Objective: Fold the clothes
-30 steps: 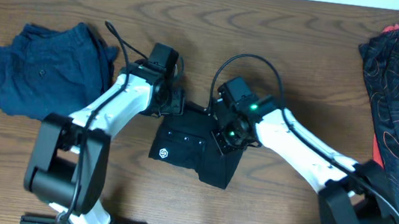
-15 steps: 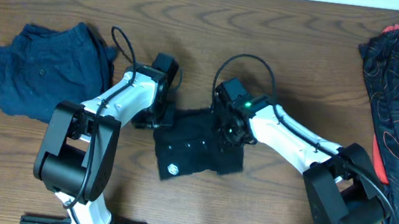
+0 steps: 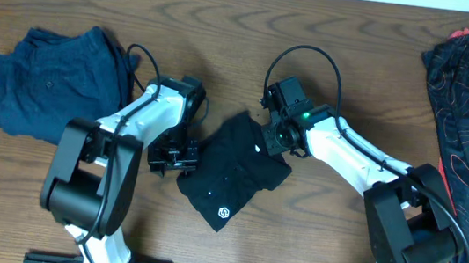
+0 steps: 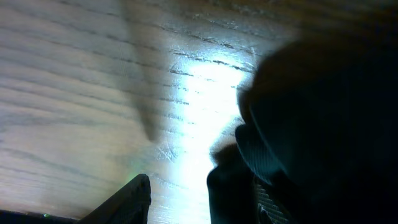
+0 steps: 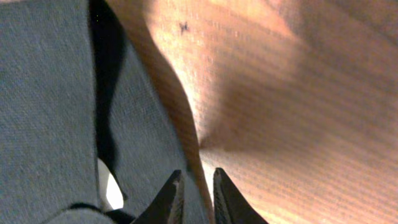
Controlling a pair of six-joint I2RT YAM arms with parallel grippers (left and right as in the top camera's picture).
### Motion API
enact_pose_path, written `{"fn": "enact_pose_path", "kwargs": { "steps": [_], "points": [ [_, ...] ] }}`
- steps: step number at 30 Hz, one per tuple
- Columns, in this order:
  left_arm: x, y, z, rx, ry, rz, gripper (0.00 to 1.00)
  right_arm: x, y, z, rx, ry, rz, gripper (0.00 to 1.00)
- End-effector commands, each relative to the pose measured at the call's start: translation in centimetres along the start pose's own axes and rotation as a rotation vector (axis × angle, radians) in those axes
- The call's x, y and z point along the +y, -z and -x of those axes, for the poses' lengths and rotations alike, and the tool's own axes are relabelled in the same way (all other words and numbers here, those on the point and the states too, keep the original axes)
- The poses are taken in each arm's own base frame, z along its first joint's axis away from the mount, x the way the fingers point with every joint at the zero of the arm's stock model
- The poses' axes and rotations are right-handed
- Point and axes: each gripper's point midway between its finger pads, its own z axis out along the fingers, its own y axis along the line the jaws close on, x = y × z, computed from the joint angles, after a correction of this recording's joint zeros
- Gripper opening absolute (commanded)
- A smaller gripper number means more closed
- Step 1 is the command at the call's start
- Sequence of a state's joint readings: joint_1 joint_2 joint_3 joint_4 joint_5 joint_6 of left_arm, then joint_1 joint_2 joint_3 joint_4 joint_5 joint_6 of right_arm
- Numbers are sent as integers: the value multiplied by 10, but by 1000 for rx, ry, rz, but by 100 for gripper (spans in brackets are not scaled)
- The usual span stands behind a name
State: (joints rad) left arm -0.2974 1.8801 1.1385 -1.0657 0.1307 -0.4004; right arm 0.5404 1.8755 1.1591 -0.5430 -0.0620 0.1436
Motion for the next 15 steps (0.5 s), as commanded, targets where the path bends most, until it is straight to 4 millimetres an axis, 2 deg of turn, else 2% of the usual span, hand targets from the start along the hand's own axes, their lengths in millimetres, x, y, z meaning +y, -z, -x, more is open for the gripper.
{"fn": "enact_pose_path", "kwargs": {
  "steps": [1,4,8,9,12,15],
  "points": [
    [6,28,5,-122,8,4,54,0,35,21,-93,9,-5,19],
    [15,53,16,-254,12,31,58,-4,66,28,-154,9,-40,22],
    [6,81,36,-426,9,-38,77,-12,103,29,-216,3,-86,26],
    [-3,86,41,-452,-32,-77,77,-13,108,28,-221,1,-88,27],
    [-45,96,47,-488,-265,-257,79,-15,118,22,-214,-6,-94,29],
    [-68,95,52,-497,-407,-341,86,-17,118,14,-183,-34,-101,30]
  ]
}}
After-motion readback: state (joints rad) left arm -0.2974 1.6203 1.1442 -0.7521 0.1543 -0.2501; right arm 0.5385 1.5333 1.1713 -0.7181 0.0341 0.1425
